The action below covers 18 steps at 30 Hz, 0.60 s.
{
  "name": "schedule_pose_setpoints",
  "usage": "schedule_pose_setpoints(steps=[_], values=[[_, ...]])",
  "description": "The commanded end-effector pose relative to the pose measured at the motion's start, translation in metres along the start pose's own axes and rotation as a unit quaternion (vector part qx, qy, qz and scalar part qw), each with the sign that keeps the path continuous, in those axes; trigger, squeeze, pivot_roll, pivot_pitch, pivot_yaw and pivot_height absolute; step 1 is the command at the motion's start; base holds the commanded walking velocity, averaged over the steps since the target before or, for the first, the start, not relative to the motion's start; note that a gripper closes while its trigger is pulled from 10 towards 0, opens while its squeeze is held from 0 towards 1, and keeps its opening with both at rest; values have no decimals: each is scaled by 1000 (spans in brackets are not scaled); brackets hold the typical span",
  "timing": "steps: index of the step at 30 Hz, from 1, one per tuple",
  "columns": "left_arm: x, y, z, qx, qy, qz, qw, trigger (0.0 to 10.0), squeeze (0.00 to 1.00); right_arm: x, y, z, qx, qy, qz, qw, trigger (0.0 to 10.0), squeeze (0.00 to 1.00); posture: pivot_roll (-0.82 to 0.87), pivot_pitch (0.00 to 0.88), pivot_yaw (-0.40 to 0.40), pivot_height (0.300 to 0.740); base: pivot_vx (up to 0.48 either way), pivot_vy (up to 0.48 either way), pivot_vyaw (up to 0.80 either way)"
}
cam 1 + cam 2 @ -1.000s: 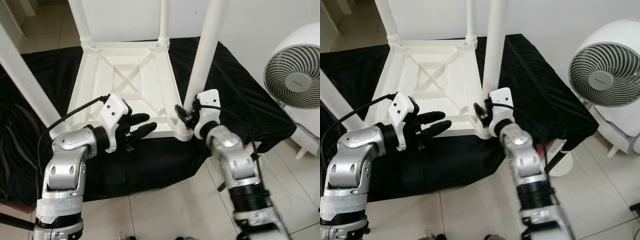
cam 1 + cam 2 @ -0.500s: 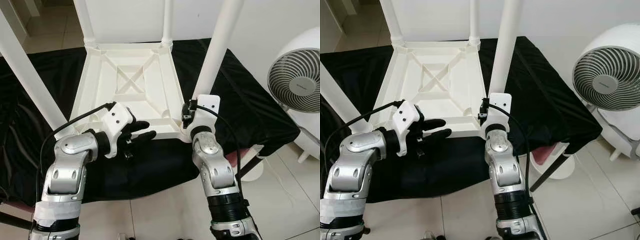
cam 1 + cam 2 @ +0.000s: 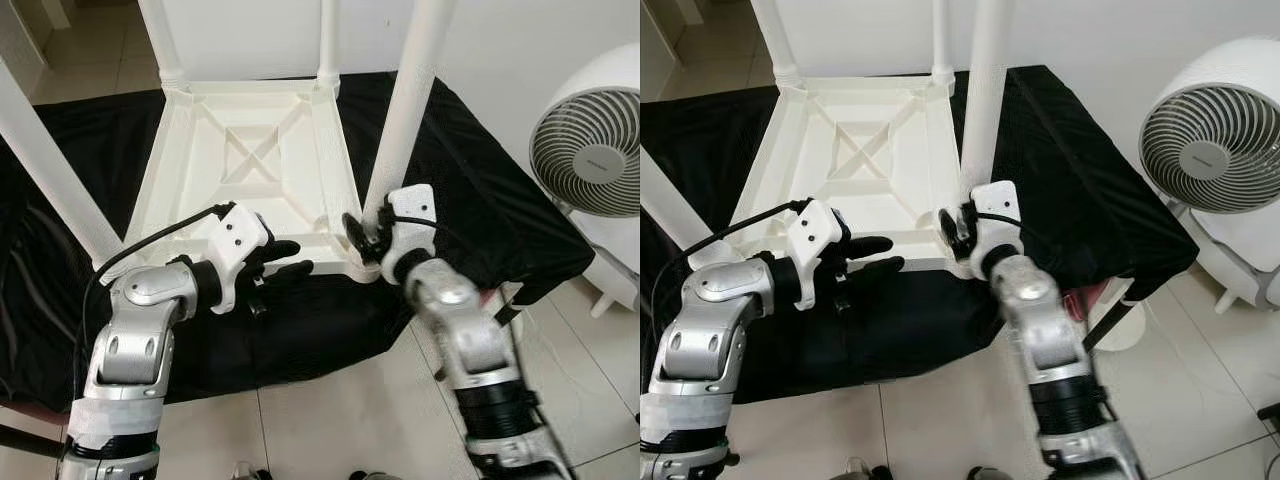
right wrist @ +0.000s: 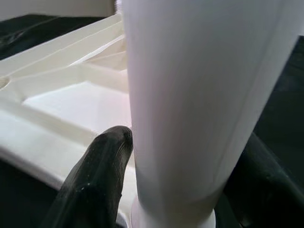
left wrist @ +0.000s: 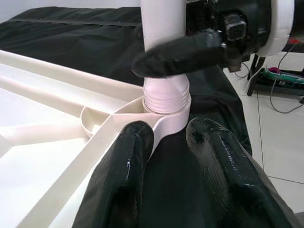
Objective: Building children table
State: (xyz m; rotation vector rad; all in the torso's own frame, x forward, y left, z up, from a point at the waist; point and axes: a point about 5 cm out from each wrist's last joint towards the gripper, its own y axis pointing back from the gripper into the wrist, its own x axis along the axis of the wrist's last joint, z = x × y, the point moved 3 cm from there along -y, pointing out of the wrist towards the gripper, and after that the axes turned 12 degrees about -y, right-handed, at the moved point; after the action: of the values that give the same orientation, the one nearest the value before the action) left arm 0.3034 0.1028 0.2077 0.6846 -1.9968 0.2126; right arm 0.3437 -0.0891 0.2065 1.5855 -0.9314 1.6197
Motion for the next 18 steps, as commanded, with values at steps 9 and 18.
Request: schedule_pose_setpoints(steps=[9,18], values=[[-8,3,-12,87,2,-26,996,10000,0,-1,1,11,138,41,-50,988,10000,0,-81,81,45,740,0,0,0],[-7,4,-14,92,2,-26,995,10000,0,-6,-10,13,173,36,-72,982,0,0,-67,92,48,740,0,0,0]])
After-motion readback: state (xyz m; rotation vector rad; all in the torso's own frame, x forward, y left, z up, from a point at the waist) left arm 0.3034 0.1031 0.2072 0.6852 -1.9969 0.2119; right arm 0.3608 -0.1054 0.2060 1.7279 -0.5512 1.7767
